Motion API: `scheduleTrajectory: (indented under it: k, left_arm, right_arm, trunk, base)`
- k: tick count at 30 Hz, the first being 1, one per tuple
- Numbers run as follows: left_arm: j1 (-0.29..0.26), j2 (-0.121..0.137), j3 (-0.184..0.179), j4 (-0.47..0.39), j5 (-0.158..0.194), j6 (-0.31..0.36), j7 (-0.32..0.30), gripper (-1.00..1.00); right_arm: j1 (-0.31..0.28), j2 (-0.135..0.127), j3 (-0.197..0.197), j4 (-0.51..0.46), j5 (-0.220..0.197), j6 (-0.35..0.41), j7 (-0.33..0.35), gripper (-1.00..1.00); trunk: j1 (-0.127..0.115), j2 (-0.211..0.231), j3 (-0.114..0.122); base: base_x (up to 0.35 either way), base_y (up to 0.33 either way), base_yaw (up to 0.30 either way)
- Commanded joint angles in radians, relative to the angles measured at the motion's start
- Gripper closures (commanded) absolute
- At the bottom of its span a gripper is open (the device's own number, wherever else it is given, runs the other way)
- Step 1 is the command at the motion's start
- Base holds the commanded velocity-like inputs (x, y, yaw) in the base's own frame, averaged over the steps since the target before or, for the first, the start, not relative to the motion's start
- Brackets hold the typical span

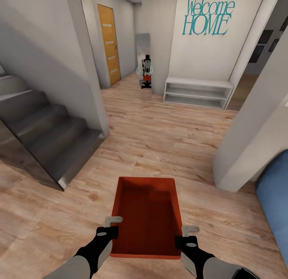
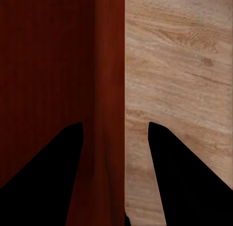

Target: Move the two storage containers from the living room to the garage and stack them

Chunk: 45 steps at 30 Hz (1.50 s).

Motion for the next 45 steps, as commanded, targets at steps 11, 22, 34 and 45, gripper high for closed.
scheduleTrajectory:
  k: [11,22,34,45]
  left_arm:
    - [0.001,0.007,0.002,0.0,-0.004,0.007,0.007,1.0]
    - [0.001,0.007,0.002,0.0,-0.004,0.007,0.007,1.0]
    - [0.001,0.007,0.002,0.0,-0.004,0.007,0.007,1.0]
    - [0.001,0.007,0.002,0.0,-0.004,0.007,0.007,1.0]
  right_arm:
    - [-0.001,-0.006,-0.01,0.0,-0.002,-0.058,-0.083,1.0]
    - [-0.001,-0.006,-0.01,0.0,-0.003,-0.058,-0.083,1.0]
    - [-0.001,-0.006,-0.01,0.0,-0.003,-0.058,-0.083,1.0]
    - [-0.001,-0.006,-0.01,0.0,-0.003,-0.058,-0.084,1.0]
  trunk:
    - [0.001,-0.001,-0.001]
    - [0.001,-0.001,-0.001]
    - [0.001,-0.001,-0.001]
    - [0.001,-0.001,-0.001]
  base:
    - [0.324,0.0,0.0]
    - [0.324,0.0,0.0]
    - [0.324,0.0,0.0]
    - [0.324,0.0,-0.058]
